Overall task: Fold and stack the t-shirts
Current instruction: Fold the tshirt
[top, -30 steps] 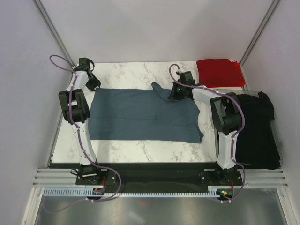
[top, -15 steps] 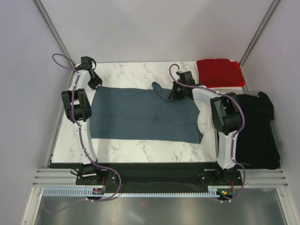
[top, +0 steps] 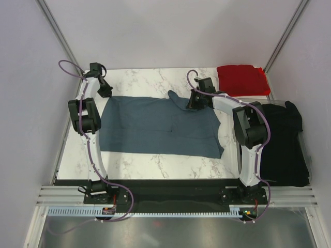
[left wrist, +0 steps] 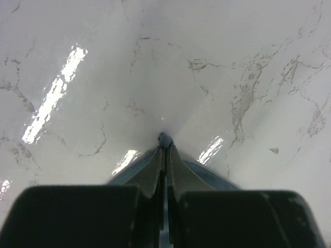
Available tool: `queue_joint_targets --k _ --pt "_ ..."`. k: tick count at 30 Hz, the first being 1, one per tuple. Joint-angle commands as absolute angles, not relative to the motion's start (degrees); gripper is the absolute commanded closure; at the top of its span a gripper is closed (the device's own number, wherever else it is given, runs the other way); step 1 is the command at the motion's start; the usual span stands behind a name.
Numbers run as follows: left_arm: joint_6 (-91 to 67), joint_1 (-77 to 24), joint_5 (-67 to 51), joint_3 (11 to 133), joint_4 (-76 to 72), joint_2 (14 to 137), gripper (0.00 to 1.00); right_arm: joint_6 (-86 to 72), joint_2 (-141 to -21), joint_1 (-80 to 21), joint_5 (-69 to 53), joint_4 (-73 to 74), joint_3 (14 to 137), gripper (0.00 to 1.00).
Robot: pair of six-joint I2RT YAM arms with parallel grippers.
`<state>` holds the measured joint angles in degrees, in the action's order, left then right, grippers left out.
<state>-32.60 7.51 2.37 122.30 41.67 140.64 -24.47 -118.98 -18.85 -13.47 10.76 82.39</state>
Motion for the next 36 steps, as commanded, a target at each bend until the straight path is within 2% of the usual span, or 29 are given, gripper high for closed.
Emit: queue_joint_targets --k 1,10,22,36 --pt "-33.22 6.94 0.26 123.49 44.99 139.05 0.98 -22.59 -116.64 -17.76 -13.19 12.21 87.00 1.00" --pt "-30.76 6.94 0.79 119.27 47.81 131.58 0.98 -20.13 -106.90 -17.58 -11.43 17.14 88.33 1.00" --pt "-26.37 7.21 7.46 112.41 50.27 123.84 0.98 -20.21 -91.86 -17.58 -10.20 19.69 76.47 1.00" --pt "-25.22 7.30 10.90 104.15 50.45 119.10 0.98 -22.41 -80.70 -18.28 -10.63 19.69 62.67 1.00"
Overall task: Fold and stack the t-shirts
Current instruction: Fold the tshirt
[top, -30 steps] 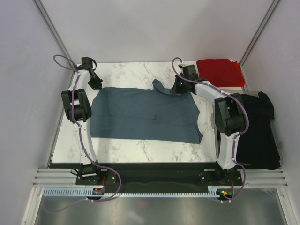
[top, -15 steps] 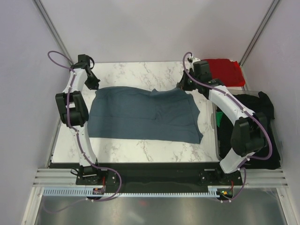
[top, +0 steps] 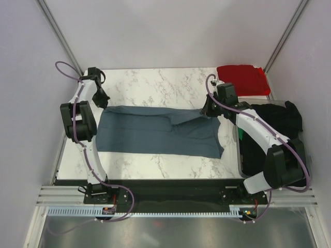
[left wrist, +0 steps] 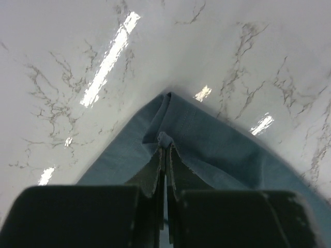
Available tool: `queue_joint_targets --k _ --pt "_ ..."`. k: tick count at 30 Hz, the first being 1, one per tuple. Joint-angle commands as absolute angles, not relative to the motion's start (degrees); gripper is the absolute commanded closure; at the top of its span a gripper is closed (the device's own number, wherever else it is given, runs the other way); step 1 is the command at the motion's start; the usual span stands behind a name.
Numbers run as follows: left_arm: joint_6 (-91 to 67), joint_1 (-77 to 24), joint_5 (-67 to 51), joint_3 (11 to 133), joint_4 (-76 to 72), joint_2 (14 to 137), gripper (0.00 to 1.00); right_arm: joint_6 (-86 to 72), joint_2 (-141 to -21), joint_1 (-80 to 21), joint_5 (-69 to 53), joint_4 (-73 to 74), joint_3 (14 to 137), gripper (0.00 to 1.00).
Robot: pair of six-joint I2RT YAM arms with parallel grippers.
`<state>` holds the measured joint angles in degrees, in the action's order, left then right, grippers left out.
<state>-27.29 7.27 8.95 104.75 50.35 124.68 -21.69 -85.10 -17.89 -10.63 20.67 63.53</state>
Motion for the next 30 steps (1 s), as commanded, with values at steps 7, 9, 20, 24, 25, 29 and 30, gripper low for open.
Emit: queue_joint_targets --k 7,9,20,24,25,29,30 --pt "-25.75 7.38 12.48 100.29 50.54 114.61 0.98 -22.76 -75.68 -18.28 -10.81 21.53 60.39 1.00" --pt "-25.84 7.38 12.92 99.32 50.45 113.30 0.98 -23.12 -74.01 -18.46 -11.16 21.71 59.33 1.00" --pt "-27.68 7.38 16.34 87.90 49.84 106.71 0.98 -26.89 -63.56 -19.69 -11.34 21.71 45.63 1.00" --pt "-29.53 8.26 13.47 77.65 45.54 101.53 0.67 -29.44 -60.12 -19.78 -9.14 22.15 40.27 0.70" --pt "-29.62 8.78 13.01 76.04 44.22 100.38 0.40 -30.23 -59.42 -19.78 -8.53 22.24 39.73 0.52" --pt "-29.71 10.10 13.18 72.16 42.71 95.81 0.28 -31.20 -56.96 -19.86 -6.68 24.25 39.02 0.33" --pt "-29.62 10.37 13.53 71.72 42.63 95.37 0.28 -31.03 -56.87 -19.78 -6.94 24.26 39.46 0.33"
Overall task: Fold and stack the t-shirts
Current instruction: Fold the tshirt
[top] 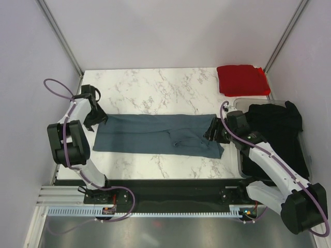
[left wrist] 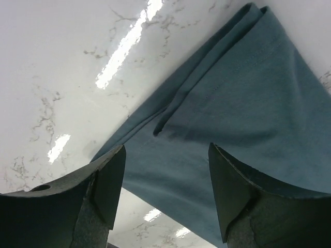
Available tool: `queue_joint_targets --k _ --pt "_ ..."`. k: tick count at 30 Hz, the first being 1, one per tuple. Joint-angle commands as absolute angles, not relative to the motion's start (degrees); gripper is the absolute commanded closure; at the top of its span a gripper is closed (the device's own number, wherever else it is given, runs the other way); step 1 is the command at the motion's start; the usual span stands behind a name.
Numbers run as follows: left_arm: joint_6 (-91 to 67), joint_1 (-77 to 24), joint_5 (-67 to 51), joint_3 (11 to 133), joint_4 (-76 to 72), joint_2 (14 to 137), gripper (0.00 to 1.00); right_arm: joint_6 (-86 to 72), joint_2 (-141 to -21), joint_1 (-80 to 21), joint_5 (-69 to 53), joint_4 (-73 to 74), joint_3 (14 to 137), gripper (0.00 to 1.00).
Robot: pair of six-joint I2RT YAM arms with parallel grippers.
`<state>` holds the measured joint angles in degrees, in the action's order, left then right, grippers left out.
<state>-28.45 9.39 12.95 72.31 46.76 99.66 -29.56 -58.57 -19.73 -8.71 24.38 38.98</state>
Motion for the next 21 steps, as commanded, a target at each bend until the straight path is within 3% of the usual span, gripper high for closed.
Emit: queue_joint_targets --k 1,10,16,21 --pt "-29.53 10.72 13.71 71.72 42.63 95.01 0.28 -30.94 -56.87 -19.78 -7.55 24.43 39.64 0.33" --pt "-25.93 5.47 11.78 73.91 41.31 93.86 0.34 -33.92 -64.68 -22.23 -9.23 20.48 42.10 0.34" --pt "-24.35 -2.54 9.50 75.58 40.87 101.14 0.36 -37.87 -81.69 -24.70 -11.14 16.70 47.02 0.32" --pt "-23.64 -4.13 8.70 74.62 41.40 106.61 0.39 -43.06 -88.94 -24.87 -13.19 15.47 47.46 0.32"
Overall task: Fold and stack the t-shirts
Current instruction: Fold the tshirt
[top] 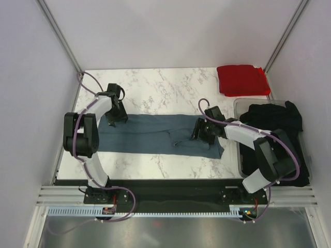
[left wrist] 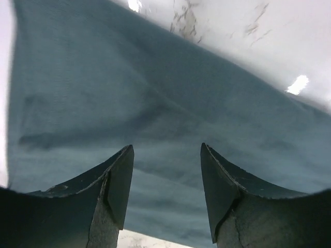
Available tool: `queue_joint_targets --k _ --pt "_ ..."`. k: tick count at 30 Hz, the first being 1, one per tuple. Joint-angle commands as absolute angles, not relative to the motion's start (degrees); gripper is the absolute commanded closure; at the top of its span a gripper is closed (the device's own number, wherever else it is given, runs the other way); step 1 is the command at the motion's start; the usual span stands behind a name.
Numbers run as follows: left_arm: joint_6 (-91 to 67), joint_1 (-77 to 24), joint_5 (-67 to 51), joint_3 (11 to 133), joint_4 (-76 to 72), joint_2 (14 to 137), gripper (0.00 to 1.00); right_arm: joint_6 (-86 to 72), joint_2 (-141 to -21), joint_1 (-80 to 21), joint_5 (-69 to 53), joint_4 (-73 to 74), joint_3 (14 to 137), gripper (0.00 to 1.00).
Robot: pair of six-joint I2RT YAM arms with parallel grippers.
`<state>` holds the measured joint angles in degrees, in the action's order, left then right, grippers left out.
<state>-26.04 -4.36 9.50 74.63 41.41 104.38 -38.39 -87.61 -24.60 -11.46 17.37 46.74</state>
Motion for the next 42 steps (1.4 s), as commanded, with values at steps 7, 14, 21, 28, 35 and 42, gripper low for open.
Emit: queue_joint_targets --k 7,14,21,28,35,42 --pt "-24.52 -4.39 6.07 72.69 42.80 108.28 0.39 -43.77 -100.25 -24.52 -13.44 14.94 52.02 0.30" --pt "-26.89 -4.92 -5.79 63.66 41.40 105.30 0.42 -40.52 -116.44 -17.33 -17.84 15.99 68.16 0.30" --pt "-33.12 -10.44 -14.05 53.97 39.29 95.55 0.42 -36.91 -134.63 -17.14 -21.70 24.34 100.95 0.29" --pt "-49.11 -24.33 -24.42 44.92 28.76 89.65 0.41 -40.16 -154.04 -17.67 -27.77 24.70 128.56 0.28" --pt "-63.10 -38.66 -22.60 45.00 23.47 87.46 0.41 -47.63 -161.80 -17.58 -28.66 10.39 137.98 0.18" --pt "-69.08 -44.55 -18.47 46.31 27.40 77.97 0.41 -54.29 -165.06 -17.84 -27.33 0.45 140.19 0.14"
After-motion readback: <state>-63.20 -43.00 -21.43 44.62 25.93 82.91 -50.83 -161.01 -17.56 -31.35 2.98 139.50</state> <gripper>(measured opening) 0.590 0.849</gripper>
